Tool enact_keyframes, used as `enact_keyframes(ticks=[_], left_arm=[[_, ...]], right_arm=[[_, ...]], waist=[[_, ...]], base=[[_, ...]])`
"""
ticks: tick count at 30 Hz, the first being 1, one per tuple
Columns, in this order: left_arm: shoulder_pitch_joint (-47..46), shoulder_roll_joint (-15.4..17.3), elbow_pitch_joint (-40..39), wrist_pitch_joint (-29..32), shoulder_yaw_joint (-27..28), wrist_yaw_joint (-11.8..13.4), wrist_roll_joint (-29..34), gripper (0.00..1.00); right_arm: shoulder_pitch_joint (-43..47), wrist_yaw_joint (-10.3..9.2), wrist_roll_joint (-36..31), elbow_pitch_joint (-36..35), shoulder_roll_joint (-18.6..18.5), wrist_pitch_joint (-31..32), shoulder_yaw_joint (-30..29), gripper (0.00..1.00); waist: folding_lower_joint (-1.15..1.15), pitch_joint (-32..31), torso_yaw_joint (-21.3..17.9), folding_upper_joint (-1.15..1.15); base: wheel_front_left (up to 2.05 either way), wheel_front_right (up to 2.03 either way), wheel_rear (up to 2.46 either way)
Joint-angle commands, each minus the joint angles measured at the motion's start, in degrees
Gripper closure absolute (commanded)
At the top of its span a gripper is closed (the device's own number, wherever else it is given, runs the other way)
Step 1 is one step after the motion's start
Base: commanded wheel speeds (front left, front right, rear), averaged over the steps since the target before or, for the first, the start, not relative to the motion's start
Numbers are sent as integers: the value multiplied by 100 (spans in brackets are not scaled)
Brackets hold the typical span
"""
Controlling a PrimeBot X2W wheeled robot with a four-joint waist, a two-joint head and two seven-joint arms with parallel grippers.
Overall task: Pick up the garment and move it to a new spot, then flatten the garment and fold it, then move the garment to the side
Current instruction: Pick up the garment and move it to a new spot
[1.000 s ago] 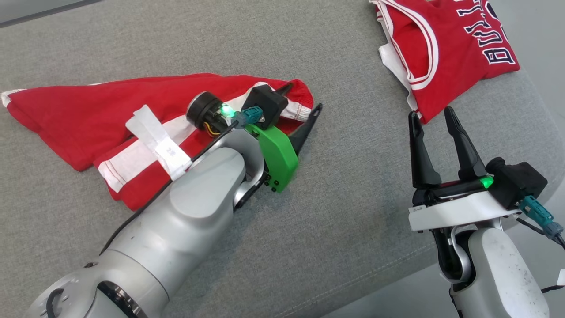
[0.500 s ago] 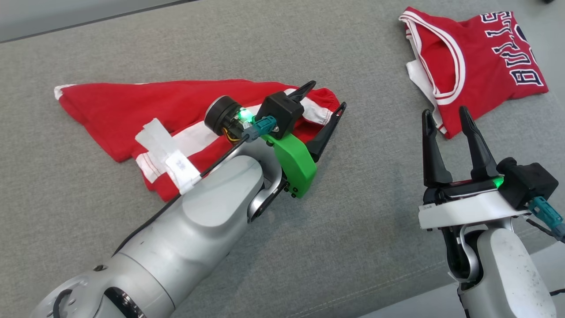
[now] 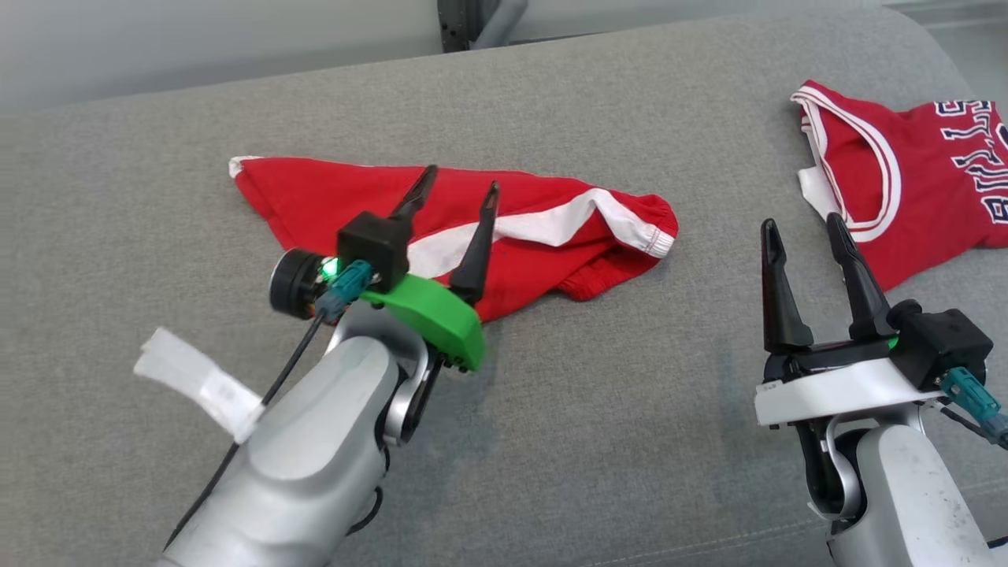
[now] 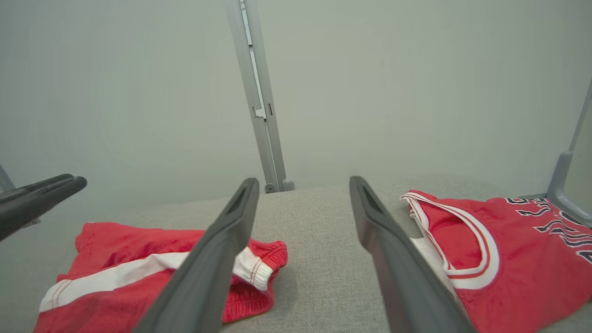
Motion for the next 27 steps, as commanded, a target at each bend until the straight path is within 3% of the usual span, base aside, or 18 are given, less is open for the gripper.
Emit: enact_keyframes(ticks=[1,12,27], left_arm=[[377,123,-231,-15,269,91,187,0],[2067,592,-1264,-17,1787,358,713,0],[4225,288,-2438,-17,3405,194,1635,0]], right_arm=[[97,-9,-51,37,-4,-16,-19,0],[246,-10,-166,186,-6,-16,121,0],[808,-9,-86,21,-4,-17,166,0]], waist=[[0,-323,316,32],[0,-588,497,32],[0,-967,511,32]], base=[[0,0,0],[0,0,0],[0,0,0]])
